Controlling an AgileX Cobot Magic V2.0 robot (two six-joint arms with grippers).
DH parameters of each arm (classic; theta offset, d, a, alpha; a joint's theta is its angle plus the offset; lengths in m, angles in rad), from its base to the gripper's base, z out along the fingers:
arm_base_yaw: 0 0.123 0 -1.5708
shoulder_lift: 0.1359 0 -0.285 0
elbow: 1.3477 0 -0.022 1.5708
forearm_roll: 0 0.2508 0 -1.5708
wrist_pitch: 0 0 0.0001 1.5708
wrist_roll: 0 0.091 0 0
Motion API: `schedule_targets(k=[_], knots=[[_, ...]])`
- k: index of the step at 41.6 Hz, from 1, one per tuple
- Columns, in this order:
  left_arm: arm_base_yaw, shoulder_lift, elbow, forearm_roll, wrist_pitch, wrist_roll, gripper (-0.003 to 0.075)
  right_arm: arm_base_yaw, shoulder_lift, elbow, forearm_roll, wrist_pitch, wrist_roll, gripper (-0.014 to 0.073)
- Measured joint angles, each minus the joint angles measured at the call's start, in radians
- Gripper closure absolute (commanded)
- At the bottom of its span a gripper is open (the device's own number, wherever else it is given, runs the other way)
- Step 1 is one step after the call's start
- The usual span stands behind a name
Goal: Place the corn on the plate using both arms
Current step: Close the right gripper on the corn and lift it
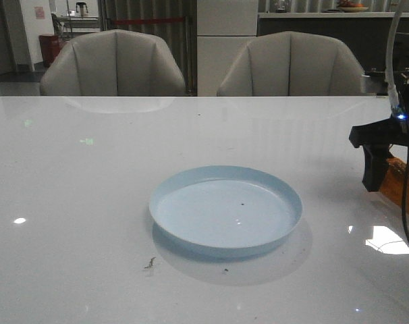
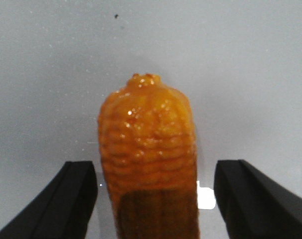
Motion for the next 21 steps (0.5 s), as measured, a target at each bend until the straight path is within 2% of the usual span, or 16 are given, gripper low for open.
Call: schedule_targets(k=[10,16,21], knots=[[0.000,-0.010,0.000,0.000,0.000,0.000,0.0279,0.000,0.005,-0.001,0.002,-0.016,-0.003,0.0272],[0.000,-0.010,0.000,0.000,-0.002,0.000,0.0279,0.000,0.005,-0.028,0.002,-0.006,-0.012,0.0284],[0.000,-0.010,0.000,0.000,-0.019,0.000,0.0279,0.014,0.005,-0.115,0.002,0.035,-0.017,0.0284]])
